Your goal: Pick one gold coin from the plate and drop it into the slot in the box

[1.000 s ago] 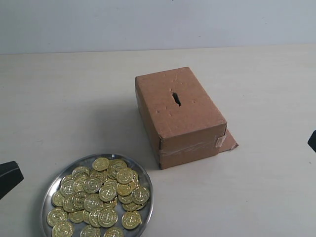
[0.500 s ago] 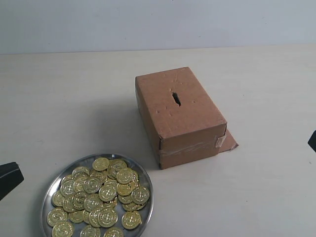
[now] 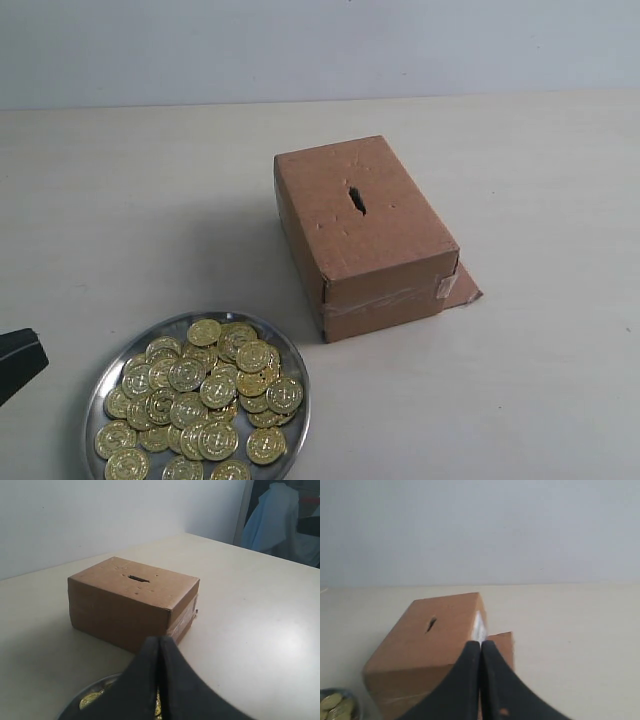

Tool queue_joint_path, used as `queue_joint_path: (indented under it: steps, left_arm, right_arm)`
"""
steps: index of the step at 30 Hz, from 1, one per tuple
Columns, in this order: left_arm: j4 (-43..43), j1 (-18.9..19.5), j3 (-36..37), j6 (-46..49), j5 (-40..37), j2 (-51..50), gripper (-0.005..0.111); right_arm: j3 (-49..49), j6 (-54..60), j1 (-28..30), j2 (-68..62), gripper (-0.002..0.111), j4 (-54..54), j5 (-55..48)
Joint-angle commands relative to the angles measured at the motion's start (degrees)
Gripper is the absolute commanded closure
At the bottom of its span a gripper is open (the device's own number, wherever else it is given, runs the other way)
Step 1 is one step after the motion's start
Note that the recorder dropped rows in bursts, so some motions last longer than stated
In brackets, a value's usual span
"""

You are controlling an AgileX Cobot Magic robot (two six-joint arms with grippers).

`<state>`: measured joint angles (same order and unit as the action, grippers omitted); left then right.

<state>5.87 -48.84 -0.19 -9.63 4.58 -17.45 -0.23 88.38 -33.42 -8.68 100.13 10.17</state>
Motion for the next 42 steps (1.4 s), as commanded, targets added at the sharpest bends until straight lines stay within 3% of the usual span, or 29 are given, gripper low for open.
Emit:
queue_joint_path:
  steps: [1, 8, 23, 26, 30, 33, 35, 42]
  left_arm:
    - [-0.1, -0.3, 0.2, 0.1, 0.1, 0.2, 0.104]
    - [-0.1, -0.3, 0.2, 0.1, 0.1, 0.2, 0.104]
    - [-0.1, -0.3, 0.2, 0.3, 0.1, 0.2, 0.104]
    - [-0.1, -0.3, 0.2, 0.3, 0.1, 0.2, 0.104]
    - [-0.1, -0.3, 0.2, 0.3, 0.1, 0.2, 0.104]
    - [-0.1, -0.3, 0.2, 0.3, 0.3, 0.2, 0.104]
    - [-0.1, -0.3, 0.2, 0.3, 0.3, 0.2, 0.104]
    - [-0.1, -0.3, 0.2, 0.3, 0.3, 0.2, 0.104]
  right_arm:
    - [0.2, 2.2, 10.2, 3.3, 0.108, -0.2, -3.3]
    - [0.2, 6.1, 20.7, 8.7, 0.108, -0.2, -11.9]
    - [-5.9, 12.1, 20.8, 8.7, 0.108, -5.5, -17.0]
    - [-5.9, -5.4, 20.8, 8.7, 0.108, -23.7, -15.2]
    - [-5.9, -48.3, 20.8, 8.7, 0.108, -65.4, -14.8]
    - [-5.9, -69.5, 20.8, 8.7, 0.108, -84.2, -17.7]
    - [-5.9, -75.4, 20.9, 8.7, 0.108, -90.8, -21.7]
    - [-5.8, -78.9, 25.3, 8.7, 0.108, -93.3, -28.5]
